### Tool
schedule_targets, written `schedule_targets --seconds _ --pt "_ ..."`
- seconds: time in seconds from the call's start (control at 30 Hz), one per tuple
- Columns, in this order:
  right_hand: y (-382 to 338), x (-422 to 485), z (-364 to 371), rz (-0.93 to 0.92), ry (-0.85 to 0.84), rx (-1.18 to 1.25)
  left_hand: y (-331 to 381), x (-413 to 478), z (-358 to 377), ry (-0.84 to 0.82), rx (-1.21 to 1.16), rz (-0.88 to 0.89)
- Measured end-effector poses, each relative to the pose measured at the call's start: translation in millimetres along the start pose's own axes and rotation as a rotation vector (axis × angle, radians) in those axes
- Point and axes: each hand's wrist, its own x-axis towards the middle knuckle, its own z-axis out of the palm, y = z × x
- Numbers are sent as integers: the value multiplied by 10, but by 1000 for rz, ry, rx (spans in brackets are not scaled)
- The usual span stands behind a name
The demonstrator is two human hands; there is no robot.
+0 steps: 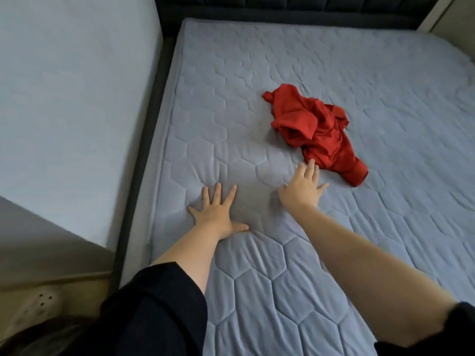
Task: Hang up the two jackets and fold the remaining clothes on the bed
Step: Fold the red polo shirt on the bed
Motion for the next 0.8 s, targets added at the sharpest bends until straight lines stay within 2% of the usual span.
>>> schedule_targets --seconds 0.07,0.13,0.27,0.37,0.6,0.8 --pt "181 309 45 43 82 -29 -3 157 111 -21 61 -19" --pt "315 576 104 77 88 -14 -1 275 169 -25 92 -27" --pt "374 950 291 166 148 183 -17 400 237 -13 121 -34" --pt "387 1151 281 170 175 100 -45 408 275 38 122 -24" --pt "240 719 357 -44 54 -58 -98 345 118 -18 109 21" --pt "108 -30 302 -180 -92 -140 -324 -41 11 -55 -18 104"
